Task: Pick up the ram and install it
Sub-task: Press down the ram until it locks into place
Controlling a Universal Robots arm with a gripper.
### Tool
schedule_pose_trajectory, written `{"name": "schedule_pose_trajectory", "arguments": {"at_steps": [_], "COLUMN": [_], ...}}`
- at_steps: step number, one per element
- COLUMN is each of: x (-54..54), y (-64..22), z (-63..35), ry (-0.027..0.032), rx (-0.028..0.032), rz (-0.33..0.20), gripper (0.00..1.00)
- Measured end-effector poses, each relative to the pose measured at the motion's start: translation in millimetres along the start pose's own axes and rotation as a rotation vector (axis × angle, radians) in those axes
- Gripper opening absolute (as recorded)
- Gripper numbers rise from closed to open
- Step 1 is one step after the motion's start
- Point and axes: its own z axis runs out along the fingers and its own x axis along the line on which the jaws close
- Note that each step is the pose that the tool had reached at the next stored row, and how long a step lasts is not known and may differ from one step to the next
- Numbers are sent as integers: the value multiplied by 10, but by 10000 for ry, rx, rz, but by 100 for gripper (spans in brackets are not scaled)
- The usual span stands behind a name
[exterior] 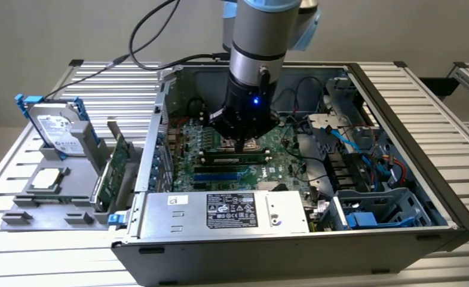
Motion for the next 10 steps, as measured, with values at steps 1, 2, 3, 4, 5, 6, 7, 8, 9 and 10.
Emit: {"name": "schedule_pose_trajectory", "arguments": {"at_steps": [1,2,3,4,5,6,7,8,9,10], "x": [1,3,4,3,3,3,3,3,3,3], "y": [-22,-46,-52,-52,-52,-52,-52,-52,-52,-52], "z": [-6,-9,-8,-9,-9,-9,-9,-9,-9,-9], "ry": [0,0,-2,-5,-5,-4,-4,-4,-4,-4], "rx": [1,-1,-13,-51,-51,-52,-51,-52,-51,-52], "rz": [2,7,7,7,7,7,7,6,7,7], "gripper": [11,11,11,11,11,11,11,11,11,11]}}
